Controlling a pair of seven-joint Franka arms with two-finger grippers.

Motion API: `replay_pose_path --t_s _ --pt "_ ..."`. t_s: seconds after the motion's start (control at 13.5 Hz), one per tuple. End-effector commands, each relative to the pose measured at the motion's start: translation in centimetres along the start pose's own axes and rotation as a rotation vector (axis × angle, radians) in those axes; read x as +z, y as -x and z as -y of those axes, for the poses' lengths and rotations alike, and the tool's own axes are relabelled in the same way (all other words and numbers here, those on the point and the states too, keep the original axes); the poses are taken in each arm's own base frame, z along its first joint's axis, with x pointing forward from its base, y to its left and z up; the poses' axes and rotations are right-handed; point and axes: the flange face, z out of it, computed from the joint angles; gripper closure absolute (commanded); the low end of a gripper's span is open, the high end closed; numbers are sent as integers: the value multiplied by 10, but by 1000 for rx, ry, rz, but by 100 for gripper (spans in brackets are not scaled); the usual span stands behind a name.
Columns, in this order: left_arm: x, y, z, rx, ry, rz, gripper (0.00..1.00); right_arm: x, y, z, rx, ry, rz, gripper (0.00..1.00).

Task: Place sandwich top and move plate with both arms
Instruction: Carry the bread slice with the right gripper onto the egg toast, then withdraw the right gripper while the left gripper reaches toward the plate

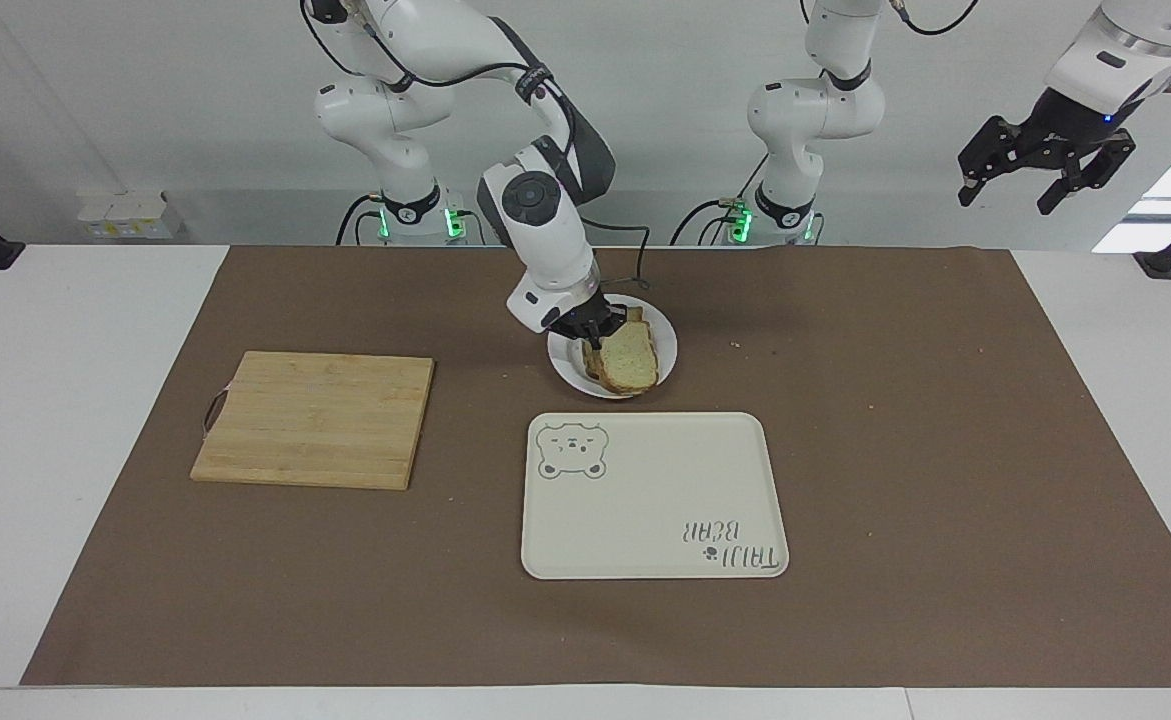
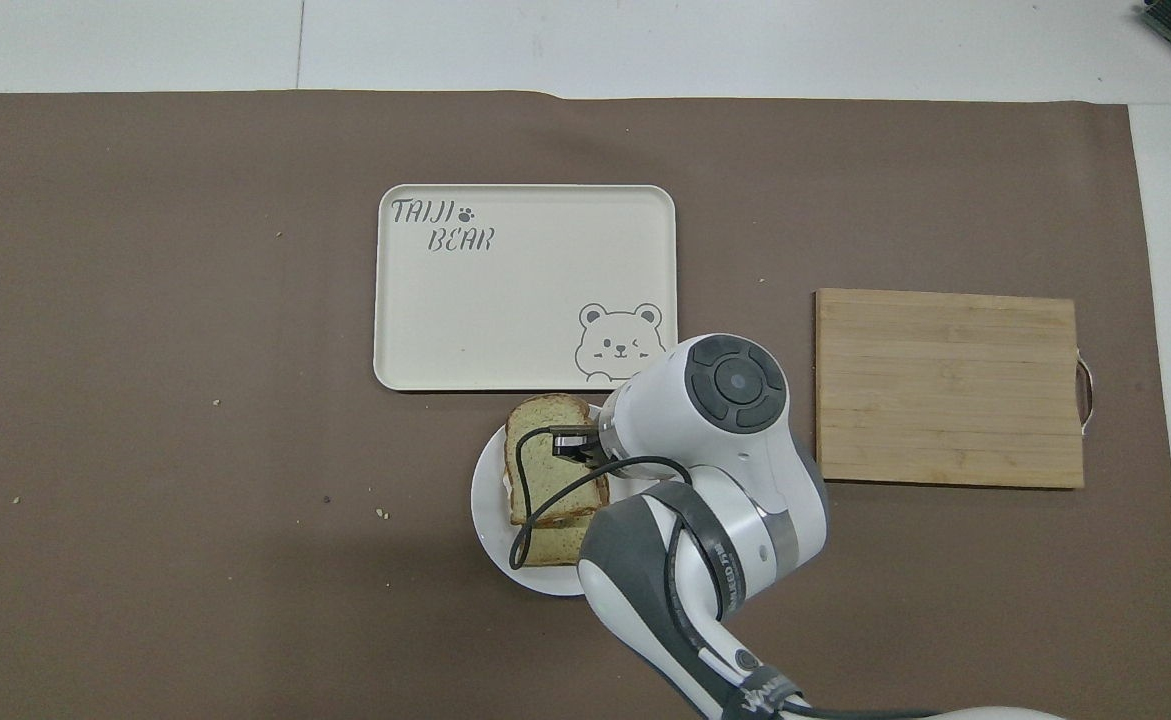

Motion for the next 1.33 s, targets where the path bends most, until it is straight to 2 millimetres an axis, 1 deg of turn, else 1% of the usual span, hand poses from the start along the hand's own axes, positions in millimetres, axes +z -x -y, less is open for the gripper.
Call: replay_pose_path --t_s 0.0,0.22,0.3,0.44,0.52,0.67,0.89,1.04,1.18,1.26 --pt "1 11 -1 -11 2 8 0 2 -1 -2 -7 -19 -3 0" --pt "10 20 -3 -10 7 27 0 0 -5 -5 -7 -13 -12 0" --pt "9 22 -4 -9 6 25 0 0 -7 -7 -5 -10 -15 0" --pt "10 21 -6 -4 7 25 0 -2 -13 -12 -53 52 -55 0" --pt "10 21 -6 -4 9 24 0 -7 -22 -22 -67 88 -84 0" --pt "10 22 -5 -2 10 21 0 -25 -40 -40 -61 111 -128 0" --pt "10 21 -4 -2 23 17 0 -55 -59 -60 -32 99 -167 0" --pt "10 20 -9 3 50 9 0 -73 -63 -72 -35 129 -205 0" --pt "11 18 -16 16 131 -1 0 -95 -69 -90 -40 178 -251 0" --pt "16 18 -19 21 147 7 0 -106 -68 -92 -42 188 -266 0"
